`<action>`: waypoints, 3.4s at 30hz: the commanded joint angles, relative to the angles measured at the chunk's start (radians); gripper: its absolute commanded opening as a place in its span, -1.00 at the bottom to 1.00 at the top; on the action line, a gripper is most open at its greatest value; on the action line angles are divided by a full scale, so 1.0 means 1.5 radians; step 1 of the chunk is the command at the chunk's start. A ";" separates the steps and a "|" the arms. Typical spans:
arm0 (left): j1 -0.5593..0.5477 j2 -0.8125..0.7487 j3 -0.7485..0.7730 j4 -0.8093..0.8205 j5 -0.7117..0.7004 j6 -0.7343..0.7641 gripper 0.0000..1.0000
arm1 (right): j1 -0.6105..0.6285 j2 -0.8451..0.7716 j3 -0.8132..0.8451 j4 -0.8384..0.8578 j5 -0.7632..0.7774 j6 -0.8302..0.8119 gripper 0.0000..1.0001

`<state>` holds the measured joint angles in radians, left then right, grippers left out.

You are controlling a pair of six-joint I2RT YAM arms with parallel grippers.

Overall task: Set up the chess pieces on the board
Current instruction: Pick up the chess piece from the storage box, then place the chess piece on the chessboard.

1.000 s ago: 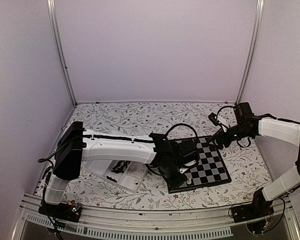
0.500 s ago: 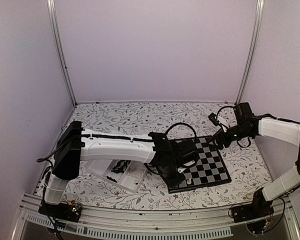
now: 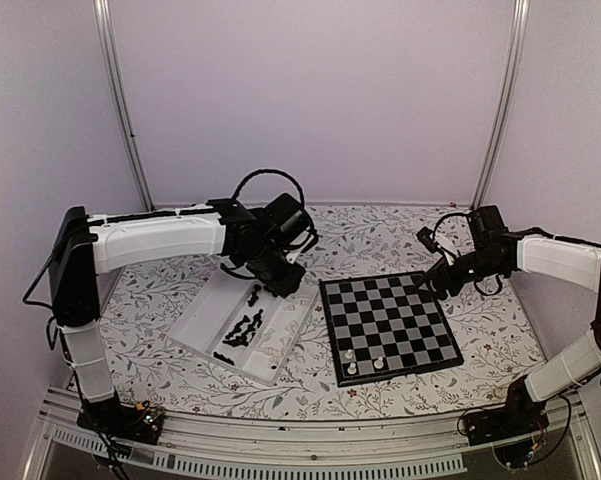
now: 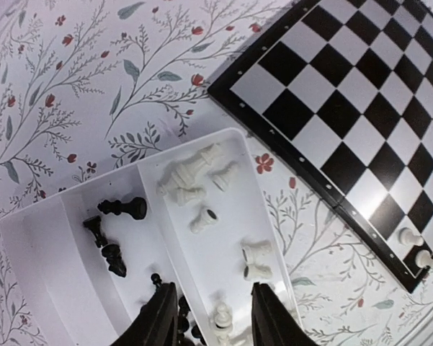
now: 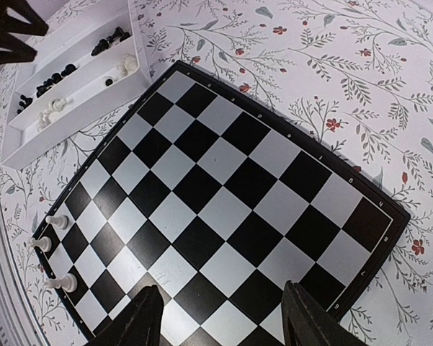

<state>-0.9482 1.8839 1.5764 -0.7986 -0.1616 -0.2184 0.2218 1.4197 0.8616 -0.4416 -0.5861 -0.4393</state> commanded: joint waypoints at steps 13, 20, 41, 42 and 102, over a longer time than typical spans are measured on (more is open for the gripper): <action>0.070 0.159 0.042 0.098 0.010 0.091 -0.34 | -0.002 0.018 0.000 -0.001 -0.004 -0.012 0.18; 0.086 0.191 0.067 0.115 0.023 0.139 -0.25 | -0.001 0.025 0.002 -0.003 -0.004 -0.014 0.18; 0.100 0.233 0.072 0.050 0.054 0.177 -0.52 | -0.001 0.030 0.003 -0.006 -0.007 -0.016 0.18; 0.100 0.229 0.065 0.050 0.055 0.176 -0.54 | -0.001 0.030 0.003 -0.007 -0.008 -0.016 0.18; 0.094 -0.140 -0.366 0.606 0.393 -0.123 -0.64 | 0.318 0.369 0.453 -0.049 -0.242 0.223 -0.30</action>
<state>-0.7956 1.6665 1.0309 0.0738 0.4110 -0.3977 0.6960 1.9484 1.5200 -0.5228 -0.8963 -0.1123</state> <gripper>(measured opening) 0.182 0.366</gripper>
